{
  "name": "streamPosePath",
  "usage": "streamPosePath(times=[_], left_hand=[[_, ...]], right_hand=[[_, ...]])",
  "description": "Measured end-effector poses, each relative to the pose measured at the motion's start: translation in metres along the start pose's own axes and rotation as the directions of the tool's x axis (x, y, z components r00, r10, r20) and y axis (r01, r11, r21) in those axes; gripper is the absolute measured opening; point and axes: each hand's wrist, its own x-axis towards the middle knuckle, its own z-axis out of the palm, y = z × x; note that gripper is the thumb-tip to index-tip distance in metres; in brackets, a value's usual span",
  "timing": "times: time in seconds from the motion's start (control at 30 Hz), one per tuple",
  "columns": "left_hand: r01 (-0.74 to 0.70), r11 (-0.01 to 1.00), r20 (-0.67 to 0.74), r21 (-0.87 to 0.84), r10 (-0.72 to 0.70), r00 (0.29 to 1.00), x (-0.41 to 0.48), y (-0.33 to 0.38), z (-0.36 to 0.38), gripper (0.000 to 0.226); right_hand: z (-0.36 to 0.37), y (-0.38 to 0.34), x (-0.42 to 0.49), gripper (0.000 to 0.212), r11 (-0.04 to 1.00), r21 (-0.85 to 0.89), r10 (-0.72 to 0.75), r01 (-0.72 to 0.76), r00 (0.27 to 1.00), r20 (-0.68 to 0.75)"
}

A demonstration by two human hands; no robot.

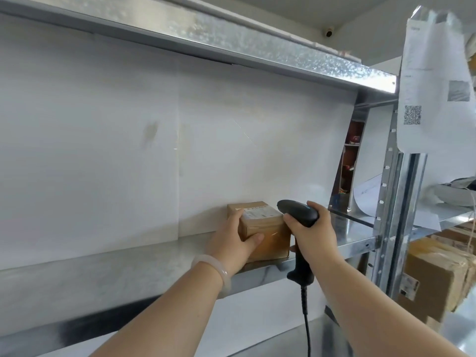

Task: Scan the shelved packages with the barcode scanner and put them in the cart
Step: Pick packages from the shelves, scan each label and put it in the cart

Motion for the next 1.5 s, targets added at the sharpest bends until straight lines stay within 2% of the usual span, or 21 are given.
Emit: streamPosePath(times=[0.27,0.43,0.5,0.8,0.93,1.17,1.33,1.5], left_hand=[[-0.143,0.983,-0.111,-0.112,0.131,0.985,-0.014,0.004,-0.004,0.070],[-0.156,0.957,-0.220,-0.244,0.102,0.970,-0.031,0.004,-0.006,0.055],[-0.174,0.949,-0.254,-0.265,0.105,0.962,-0.039,0.002,-0.008,0.058],[-0.273,0.923,-0.292,-0.271,0.192,0.937,-0.106,-0.028,-0.053,0.072],[-0.328,0.917,-0.333,-0.228,0.243,0.911,-0.148,-0.045,-0.088,0.073],[-0.330,0.928,-0.397,-0.173,0.241,0.886,-0.235,-0.080,-0.172,0.072],[-0.236,0.969,-0.447,-0.072,0.180,0.876,-0.306,-0.122,-0.241,0.070],[-0.070,0.995,-0.471,-0.065,0.032,0.882,-0.394,-0.164,-0.297,0.064]], right_hand=[[0.002,0.009,-0.015,0.060,0.986,0.162,-0.034,0.035,0.999,-0.005],[0.003,0.011,-0.042,0.058,0.978,0.105,-0.183,0.183,0.983,-0.004],[0.003,0.007,-0.057,0.058,0.965,0.117,-0.236,0.233,0.972,0.010],[0.016,-0.002,-0.145,0.066,0.937,0.123,-0.333,0.326,0.942,0.045],[0.036,-0.010,-0.197,0.067,0.938,0.138,-0.330,0.319,0.942,0.066],[0.086,-0.045,-0.288,0.064,0.928,0.197,-0.353,0.317,0.917,0.187],[0.128,-0.059,-0.347,0.067,0.923,0.203,-0.382,0.327,0.837,0.392],[0.169,-0.069,-0.399,0.065,0.892,0.215,-0.439,0.399,0.642,0.629]])
